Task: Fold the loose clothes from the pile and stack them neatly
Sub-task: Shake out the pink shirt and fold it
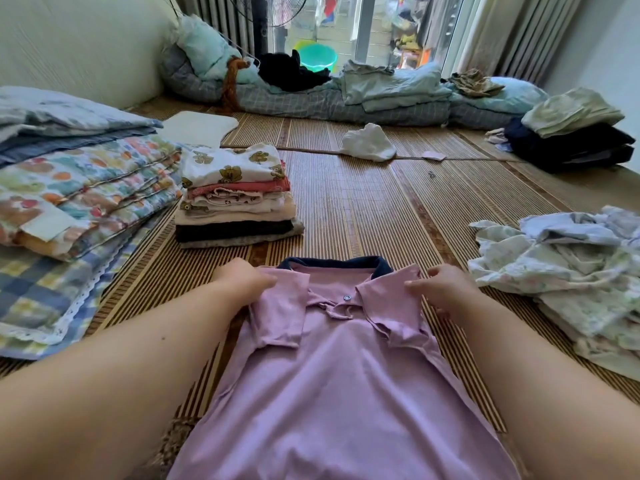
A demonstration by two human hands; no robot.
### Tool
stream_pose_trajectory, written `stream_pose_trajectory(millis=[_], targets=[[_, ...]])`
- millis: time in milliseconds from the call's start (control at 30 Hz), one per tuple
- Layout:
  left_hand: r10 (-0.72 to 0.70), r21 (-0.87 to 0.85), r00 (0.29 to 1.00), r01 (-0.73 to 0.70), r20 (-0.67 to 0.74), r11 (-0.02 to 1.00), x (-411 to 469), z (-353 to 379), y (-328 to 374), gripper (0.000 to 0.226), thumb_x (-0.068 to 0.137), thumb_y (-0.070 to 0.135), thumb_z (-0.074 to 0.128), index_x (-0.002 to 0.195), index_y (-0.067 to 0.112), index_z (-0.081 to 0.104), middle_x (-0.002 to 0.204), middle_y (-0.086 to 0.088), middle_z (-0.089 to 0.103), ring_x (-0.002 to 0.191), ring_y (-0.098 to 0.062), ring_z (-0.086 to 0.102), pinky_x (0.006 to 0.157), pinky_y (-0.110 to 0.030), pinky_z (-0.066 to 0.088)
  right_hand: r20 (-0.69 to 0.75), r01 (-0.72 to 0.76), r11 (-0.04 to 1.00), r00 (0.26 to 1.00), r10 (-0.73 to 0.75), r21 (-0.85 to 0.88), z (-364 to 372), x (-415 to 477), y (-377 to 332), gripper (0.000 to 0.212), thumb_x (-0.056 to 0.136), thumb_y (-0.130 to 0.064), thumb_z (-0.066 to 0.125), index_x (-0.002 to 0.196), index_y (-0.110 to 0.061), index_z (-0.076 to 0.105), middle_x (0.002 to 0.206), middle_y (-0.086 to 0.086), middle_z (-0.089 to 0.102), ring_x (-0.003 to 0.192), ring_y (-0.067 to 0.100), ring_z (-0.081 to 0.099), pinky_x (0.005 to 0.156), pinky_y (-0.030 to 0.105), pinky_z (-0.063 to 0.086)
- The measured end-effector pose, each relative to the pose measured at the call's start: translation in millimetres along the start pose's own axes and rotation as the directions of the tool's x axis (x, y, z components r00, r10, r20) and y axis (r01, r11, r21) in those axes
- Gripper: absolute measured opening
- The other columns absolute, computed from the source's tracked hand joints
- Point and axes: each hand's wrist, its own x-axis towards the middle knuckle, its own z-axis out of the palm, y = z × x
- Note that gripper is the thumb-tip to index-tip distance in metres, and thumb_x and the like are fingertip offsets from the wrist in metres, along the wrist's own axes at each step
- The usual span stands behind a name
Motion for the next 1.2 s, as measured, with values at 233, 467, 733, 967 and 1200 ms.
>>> stream_pose_trajectory(millis=[233, 467, 733, 967, 1200], targets=[[-0.037, -0.121, 0.971, 0.068, 0.236, 0.990, 33.9, -3.4, 9.0, 0.031, 0.088, 0.020, 0.066, 0.119, 0.013, 0.065, 0.126, -0.009, 0.058, 0.110, -0.027, 0.055, 0.095, -0.032, 0.045, 0.203, -0.043, 0.998, 0.979, 0.035, 0.037, 7.4, 31.6, -10.1, 0.014, 0.076, -0.011, 0.077, 0.088, -0.008, 0.070, 0.093, 0.011, 0.070, 0.089, 0.028, 0.067, 0.087, 0.043, 0.055], [0.118, -0.270, 0.990, -0.093, 0.079, 0.958, 64.9, -26.3, 48.7, 0.021, 0.081, 0.006, 0.071, 0.102, 0.004, 0.069, 0.094, -0.011, 0.067, 0.068, -0.018, 0.058, 0.059, -0.028, 0.047, 0.034, 0.054, 0.957, 0.997, -0.066, 0.285, -18.9, 59.7, -35.8, 0.008, 0.088, -0.002, 0.063, 0.091, -0.010, 0.066, 0.074, 0.007, 0.063, 0.047, 0.010, 0.057, 0.040, 0.020, 0.046], [0.395, -0.198, 0.916, -0.402, -0.074, 0.894, 58.4, -57.4, 75.8, 0.008, 0.080, 0.013, 0.068, 0.085, 0.018, 0.062, 0.088, -0.008, 0.067, 0.082, -0.023, 0.065, 0.068, -0.039, 0.055, -0.019, 0.217, 0.840, 0.971, -0.239, 0.497, -46.0, 60.2, -42.3, 0.009, 0.086, -0.005, 0.067, 0.085, -0.009, 0.058, 0.081, 0.013, 0.061, 0.061, 0.016, 0.062, 0.046, 0.020, 0.049], [0.639, 0.171, 0.769, -0.629, -0.003, 0.758, 4.3, -46.9, 0.3, 0.026, 0.076, 0.017, 0.071, 0.063, 0.029, 0.051, 0.064, 0.008, 0.058, 0.062, -0.014, 0.054, 0.054, -0.026, 0.041, -0.001, 0.563, 0.822, 0.825, -0.565, -0.090, -48.1, -5.4, 29.6, 0.015, 0.083, -0.028, 0.072, 0.074, -0.022, 0.062, 0.059, -0.016, 0.058, 0.051, 0.000, 0.048, 0.051, 0.019, 0.038], [0.706, 0.349, 0.665, -0.739, 0.244, 0.576, -38.9, -25.1, -63.5, 0.031, 0.081, 0.022, 0.067, 0.062, 0.031, 0.044, 0.077, 0.017, 0.061, 0.071, 0.001, 0.054, 0.060, -0.015, 0.042, 0.246, 0.454, 0.825, 0.888, -0.388, -0.337, -35.2, -65.8, 93.0, 0.034, 0.078, -0.015, 0.068, 0.080, -0.048, 0.064, 0.096, -0.042, 0.062, 0.096, -0.004, 0.064, 0.082, 0.019, 0.049]])
